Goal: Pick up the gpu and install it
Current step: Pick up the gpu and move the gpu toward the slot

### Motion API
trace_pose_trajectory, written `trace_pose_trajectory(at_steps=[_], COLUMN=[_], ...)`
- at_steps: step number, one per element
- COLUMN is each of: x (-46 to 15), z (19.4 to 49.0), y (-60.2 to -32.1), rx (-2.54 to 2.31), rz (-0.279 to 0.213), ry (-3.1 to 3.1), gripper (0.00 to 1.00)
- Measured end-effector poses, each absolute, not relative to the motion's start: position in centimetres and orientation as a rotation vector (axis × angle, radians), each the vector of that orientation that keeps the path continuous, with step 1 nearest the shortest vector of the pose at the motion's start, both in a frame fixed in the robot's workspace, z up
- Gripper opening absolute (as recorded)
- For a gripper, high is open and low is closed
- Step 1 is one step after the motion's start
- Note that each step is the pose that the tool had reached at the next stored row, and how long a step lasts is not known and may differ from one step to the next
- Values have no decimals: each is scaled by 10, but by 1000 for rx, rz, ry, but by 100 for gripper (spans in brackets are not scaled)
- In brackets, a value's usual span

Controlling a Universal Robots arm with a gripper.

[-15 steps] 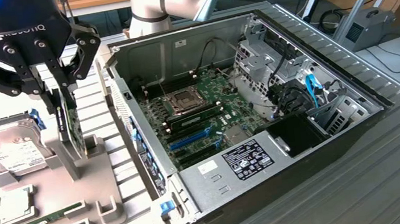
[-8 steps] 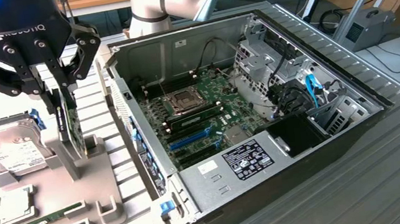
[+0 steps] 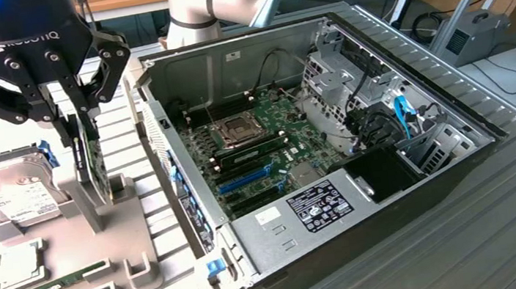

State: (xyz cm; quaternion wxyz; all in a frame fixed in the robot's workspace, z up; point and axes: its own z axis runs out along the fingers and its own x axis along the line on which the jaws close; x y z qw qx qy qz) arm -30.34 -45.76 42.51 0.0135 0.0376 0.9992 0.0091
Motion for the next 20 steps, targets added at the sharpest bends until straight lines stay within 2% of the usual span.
trace_pose_trajectory(at_steps=[20], x=[-290], z=[425], y=[-458], rx=[117], rz=[28], ry=[3112], gripper=[26])
